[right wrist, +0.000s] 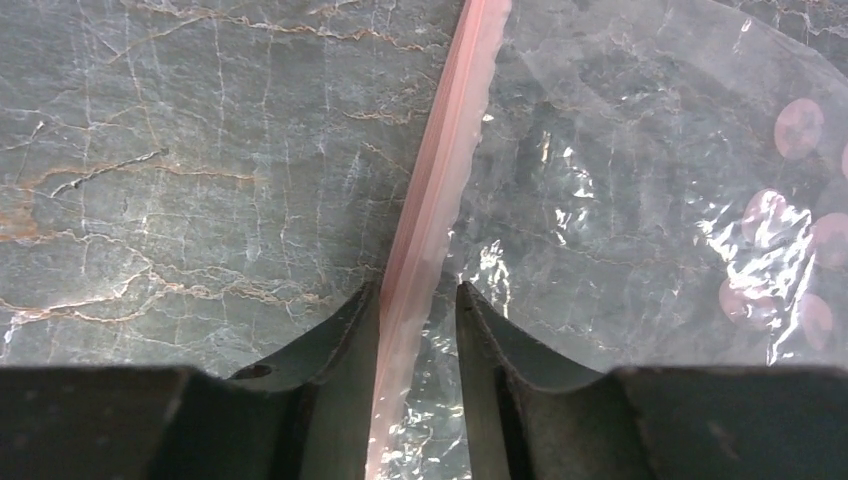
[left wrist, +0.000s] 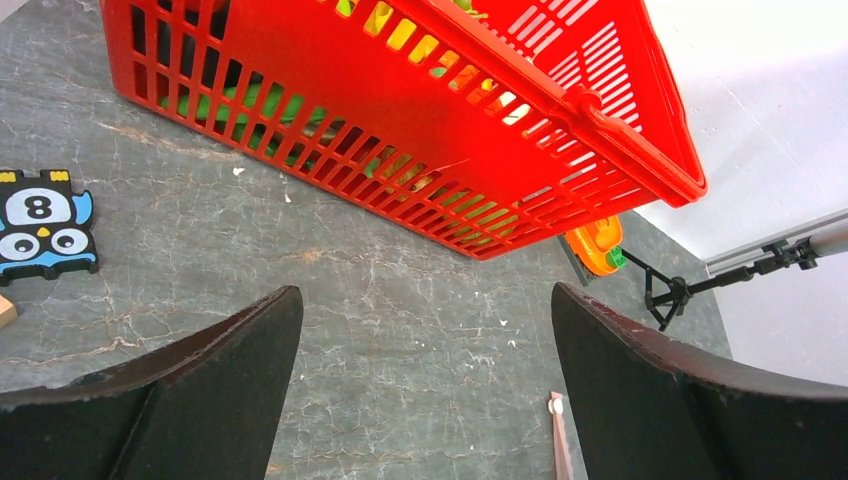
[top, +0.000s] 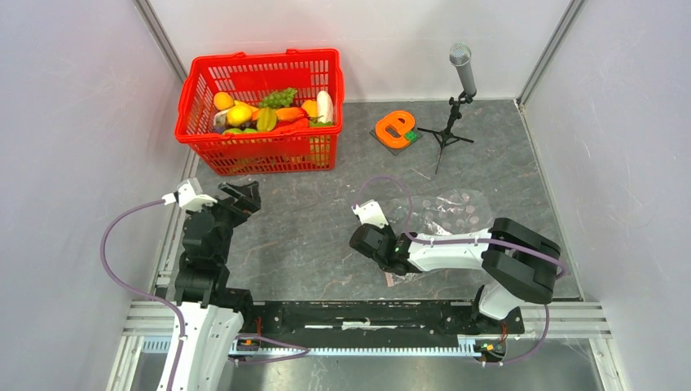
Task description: Place the food in the zip-top bag and seal the zipper
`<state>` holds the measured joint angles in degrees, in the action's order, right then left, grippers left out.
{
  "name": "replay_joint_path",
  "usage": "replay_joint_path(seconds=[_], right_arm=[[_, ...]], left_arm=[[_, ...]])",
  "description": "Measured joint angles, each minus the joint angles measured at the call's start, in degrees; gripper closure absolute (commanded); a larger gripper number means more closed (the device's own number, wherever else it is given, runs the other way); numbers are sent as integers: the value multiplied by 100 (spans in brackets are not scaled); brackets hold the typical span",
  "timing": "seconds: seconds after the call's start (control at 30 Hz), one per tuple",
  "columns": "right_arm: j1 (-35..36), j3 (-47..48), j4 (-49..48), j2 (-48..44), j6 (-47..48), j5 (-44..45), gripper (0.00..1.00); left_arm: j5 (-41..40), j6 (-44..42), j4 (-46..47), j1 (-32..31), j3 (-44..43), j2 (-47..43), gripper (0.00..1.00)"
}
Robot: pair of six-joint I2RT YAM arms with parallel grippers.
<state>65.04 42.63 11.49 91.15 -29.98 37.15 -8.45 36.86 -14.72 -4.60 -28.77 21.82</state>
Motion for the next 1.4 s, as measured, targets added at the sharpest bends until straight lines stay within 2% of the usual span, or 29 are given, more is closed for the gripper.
replay_joint_path(seconds=[0.03,0.17,0.27,0.33,0.37,0.57,0.73,0.83,1.0,1.1,1.27,1.4], right_arm=[[0,4,0,11,-17,22,70],[0,4,9,46,-50,94,73],[0,4,24,46,-59,175,84],[0,4,26,46,-79,240,97],[0,4,24,44,-87,264,100],[0,-11,13,-144,-66,328,100],[-46,-136,-155,-719,-15,308,100],[-162,-470,-566,-1384,33,4,100],[-442,-911,-1198,-2415,-2,-461,100],[-586,-946,-1405,-2680,-55,-748,100],[-719,-1040,-1635,-2946,-203,-1152,100],[-737,-1069,-1716,-3101,-295,-1318,100]], left_arm=[[0,0,-4,0,0,7,0],[0,0,-13,0,0,22,0],[0,0,-15,0,0,28,0],[0,0,-15,0,0,33,0],[2,0,-15,0,0,37,0],[50,4,-13,0,0,125,0],[328,4,28,0,0,234,0],[802,2,166,0,-4,498,0],[1873,-2,514,-76,-59,1569,4],[2184,-57,636,-595,-160,2240,3],[2203,-365,824,-2461,-531,2889,6],[2181,-389,1300,-3136,-772,3421,10]])
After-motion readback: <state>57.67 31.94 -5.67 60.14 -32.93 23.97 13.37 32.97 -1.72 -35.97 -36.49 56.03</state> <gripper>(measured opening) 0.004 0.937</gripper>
